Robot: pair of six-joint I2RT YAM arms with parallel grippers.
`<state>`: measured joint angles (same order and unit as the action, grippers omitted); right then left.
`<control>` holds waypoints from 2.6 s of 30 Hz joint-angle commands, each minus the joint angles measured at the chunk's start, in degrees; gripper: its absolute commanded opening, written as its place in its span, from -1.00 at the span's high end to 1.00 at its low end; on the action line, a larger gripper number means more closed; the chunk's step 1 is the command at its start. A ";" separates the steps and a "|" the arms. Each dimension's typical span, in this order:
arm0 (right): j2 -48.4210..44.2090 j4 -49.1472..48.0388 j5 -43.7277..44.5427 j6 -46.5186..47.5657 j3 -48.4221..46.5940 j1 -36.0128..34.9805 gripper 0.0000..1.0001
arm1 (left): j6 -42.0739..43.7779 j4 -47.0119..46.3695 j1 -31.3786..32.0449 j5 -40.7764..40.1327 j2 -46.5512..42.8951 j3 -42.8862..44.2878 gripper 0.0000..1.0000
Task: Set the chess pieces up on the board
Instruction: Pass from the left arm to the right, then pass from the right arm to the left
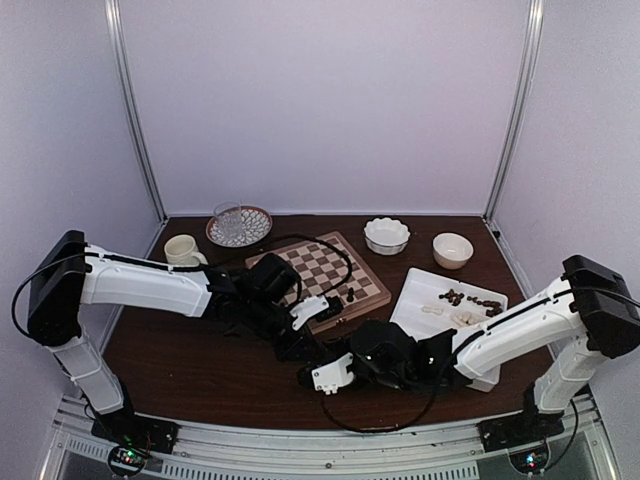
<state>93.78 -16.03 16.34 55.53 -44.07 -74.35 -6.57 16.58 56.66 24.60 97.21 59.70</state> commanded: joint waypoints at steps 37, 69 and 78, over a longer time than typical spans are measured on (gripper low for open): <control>-8.33 -3.99 -4.93 -16.69 2.49 4.21 0.97 | -4.97 -20.35 -0.51 -2.71 -14.06 -12.69 0.25; -7.16 -24.29 -16.60 -39.03 5.75 4.33 1.00 | -5.89 -66.49 -0.44 -4.56 -23.95 -36.41 0.11; -5.90 -25.17 -15.26 -39.51 5.49 4.21 1.00 | -6.96 -66.24 -0.44 -3.87 -22.48 -35.48 0.17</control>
<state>87.29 -38.81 0.21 17.30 -38.30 -70.19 -12.47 -46.63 56.55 19.38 73.58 22.83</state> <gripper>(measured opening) 0.153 0.436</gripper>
